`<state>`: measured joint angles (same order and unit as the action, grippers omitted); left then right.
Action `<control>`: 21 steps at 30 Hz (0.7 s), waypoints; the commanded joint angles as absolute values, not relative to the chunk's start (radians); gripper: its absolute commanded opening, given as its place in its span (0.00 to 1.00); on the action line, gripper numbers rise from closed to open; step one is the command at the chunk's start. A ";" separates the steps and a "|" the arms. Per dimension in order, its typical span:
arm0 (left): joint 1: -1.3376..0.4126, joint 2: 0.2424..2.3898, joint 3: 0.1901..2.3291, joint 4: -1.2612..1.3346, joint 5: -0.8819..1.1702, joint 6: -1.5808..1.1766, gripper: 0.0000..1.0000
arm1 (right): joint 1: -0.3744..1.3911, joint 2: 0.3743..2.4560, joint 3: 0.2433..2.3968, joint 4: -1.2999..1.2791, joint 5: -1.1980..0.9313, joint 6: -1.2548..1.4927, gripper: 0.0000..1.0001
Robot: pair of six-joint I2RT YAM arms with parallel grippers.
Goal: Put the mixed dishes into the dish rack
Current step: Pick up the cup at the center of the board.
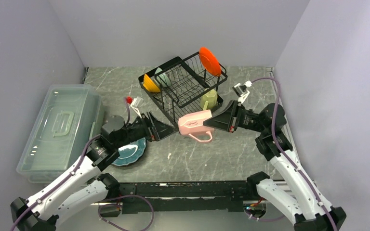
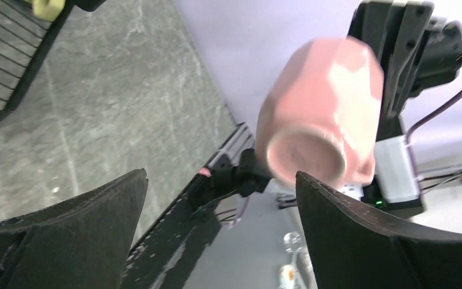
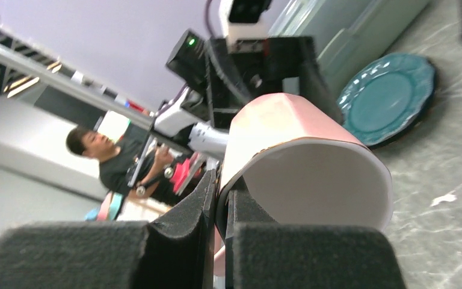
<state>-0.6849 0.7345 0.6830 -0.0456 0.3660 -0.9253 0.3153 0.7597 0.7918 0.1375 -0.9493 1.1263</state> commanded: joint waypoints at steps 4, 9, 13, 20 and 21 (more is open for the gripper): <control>-0.689 0.743 0.633 0.287 0.321 -1.216 1.00 | 0.448 0.795 0.864 0.413 -0.896 1.190 0.00; -0.688 0.760 0.575 0.459 0.331 -1.348 0.99 | 0.540 0.819 0.865 0.446 -0.848 1.165 0.00; -0.689 0.755 0.546 0.520 0.331 -1.416 0.99 | 0.576 0.820 0.870 0.449 -0.814 1.138 0.00; -0.689 0.640 0.573 0.372 0.303 -1.382 0.99 | 0.584 0.764 0.912 0.364 -0.766 1.066 0.00; -0.689 0.623 0.579 0.351 0.300 -1.374 1.00 | 0.586 0.756 0.915 0.360 -0.761 1.064 0.00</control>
